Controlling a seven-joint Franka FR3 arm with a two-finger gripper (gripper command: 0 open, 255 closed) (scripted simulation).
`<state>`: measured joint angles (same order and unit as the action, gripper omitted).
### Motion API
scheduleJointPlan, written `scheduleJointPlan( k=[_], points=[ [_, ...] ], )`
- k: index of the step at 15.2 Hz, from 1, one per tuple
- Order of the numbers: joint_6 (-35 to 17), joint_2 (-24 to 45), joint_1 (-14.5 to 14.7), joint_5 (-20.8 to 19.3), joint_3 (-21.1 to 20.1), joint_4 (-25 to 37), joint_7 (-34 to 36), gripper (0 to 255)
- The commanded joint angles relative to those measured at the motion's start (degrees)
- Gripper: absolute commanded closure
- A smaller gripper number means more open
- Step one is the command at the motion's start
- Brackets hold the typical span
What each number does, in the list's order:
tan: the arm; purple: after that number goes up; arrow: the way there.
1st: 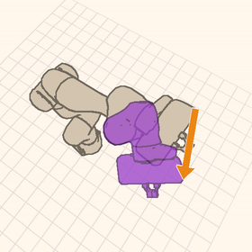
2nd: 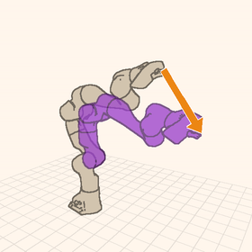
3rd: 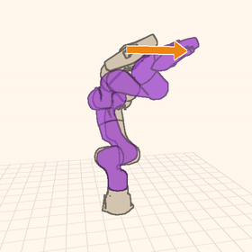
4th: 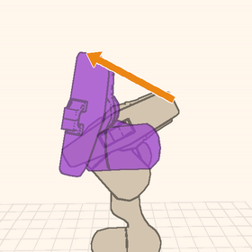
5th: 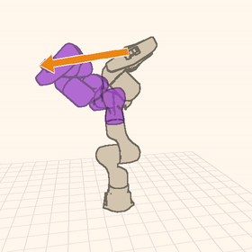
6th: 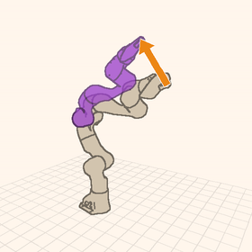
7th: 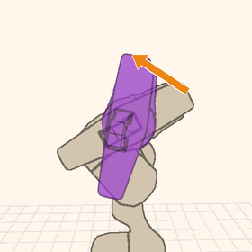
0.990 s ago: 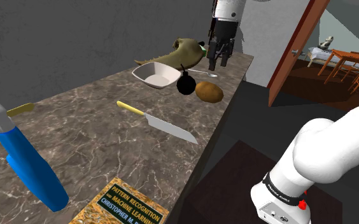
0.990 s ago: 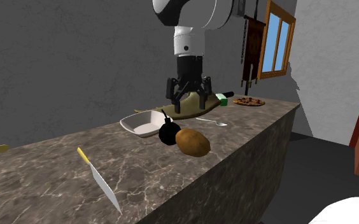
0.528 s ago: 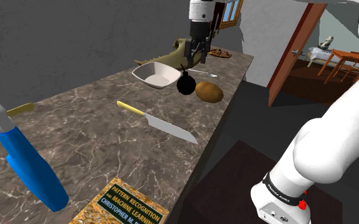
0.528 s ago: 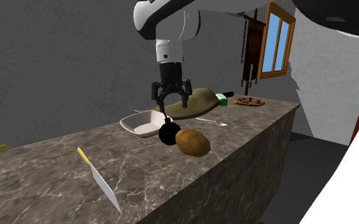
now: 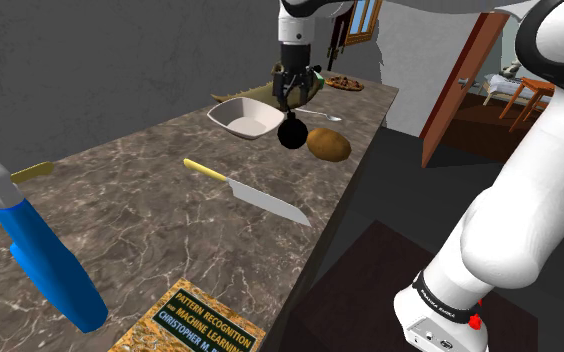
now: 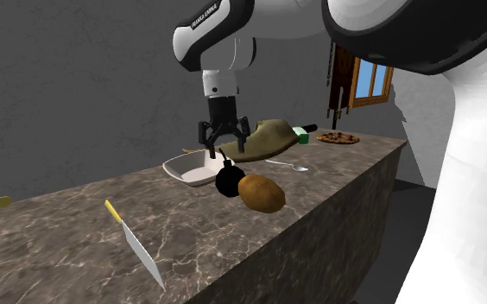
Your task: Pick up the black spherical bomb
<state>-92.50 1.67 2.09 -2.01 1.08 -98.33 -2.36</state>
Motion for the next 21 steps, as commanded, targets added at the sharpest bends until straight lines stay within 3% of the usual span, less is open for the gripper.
scheduleJointPlan(
  k=[1, 4, 5, 14, 21],
  points=[
    [-1.62, -0.07, 0.0, -0.01, 0.0, -1.67, 0.06, 0],
    [-2.83, -0.07, -0.01, -0.02, 0.01, -2.89, 0.09, 0],
    [-2.86, 0.1, 0.02, -0.01, -0.01, -2.75, 0.13, 255],
    [-2.83, -0.07, 0.0, -0.02, 0.01, -2.88, 0.09, 255],
    [2.62, 0.17, 0.01, 0.0, 0.0, 2.81, -0.07, 255]
  ],
)
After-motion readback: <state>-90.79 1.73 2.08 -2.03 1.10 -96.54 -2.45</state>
